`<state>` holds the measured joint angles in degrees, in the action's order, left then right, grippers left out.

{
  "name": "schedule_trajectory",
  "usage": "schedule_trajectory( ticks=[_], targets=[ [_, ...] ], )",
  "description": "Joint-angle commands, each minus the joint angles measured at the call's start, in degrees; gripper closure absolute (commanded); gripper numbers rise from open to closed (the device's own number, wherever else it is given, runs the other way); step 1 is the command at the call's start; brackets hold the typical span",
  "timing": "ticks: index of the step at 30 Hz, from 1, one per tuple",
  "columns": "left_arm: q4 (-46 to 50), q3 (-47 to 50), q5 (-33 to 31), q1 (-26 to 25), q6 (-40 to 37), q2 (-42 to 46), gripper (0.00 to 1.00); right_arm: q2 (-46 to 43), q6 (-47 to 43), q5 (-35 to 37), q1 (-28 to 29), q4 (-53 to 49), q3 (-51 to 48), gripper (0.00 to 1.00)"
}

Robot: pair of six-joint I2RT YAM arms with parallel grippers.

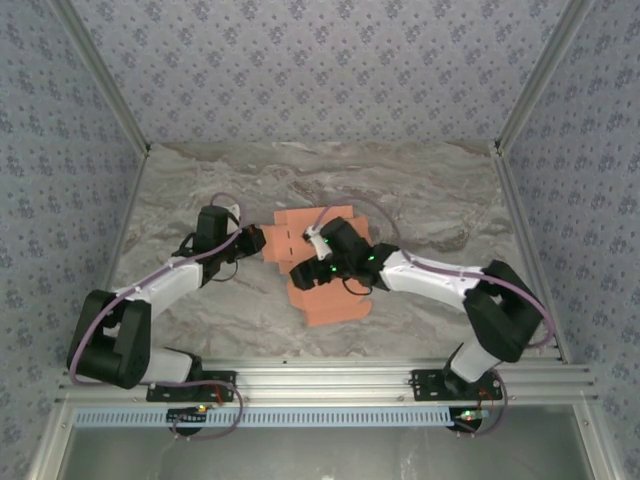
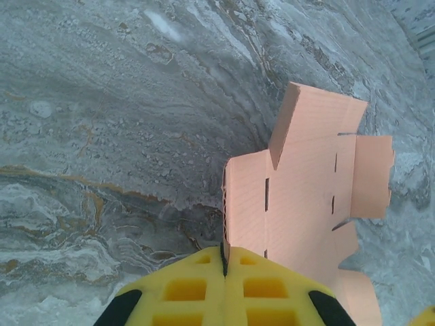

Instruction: Fold the paper box

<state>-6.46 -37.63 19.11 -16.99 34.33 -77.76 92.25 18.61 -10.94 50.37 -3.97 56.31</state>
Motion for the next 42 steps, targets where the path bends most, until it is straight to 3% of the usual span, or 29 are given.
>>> schedule_trajectory(
  ticks=[1,12,27,42],
  targets=[
    [0.85,0.25,2.27,-0.23,1.84,0.87,1.0,3.96,2.1,6.0,2.09,2.68,4.46,0.13],
    [-1.17,1.38,3.89,-1.2,5.7,0.19,1.0,15.07,6.84,24.43,4.16,-10.06,16.24,0.1],
    [-0.41,1.33,1.66,-1.16,4.13,0.77,1.0,12.22,7.92,29.89,4.79,-15.53,13.45,0.13],
    [-4.51,4.7,-0.94,-1.55,2.97,0.43,1.0,11.29,8.28,30.56,3.19,-14.75,7.24,0.17]
  ],
)
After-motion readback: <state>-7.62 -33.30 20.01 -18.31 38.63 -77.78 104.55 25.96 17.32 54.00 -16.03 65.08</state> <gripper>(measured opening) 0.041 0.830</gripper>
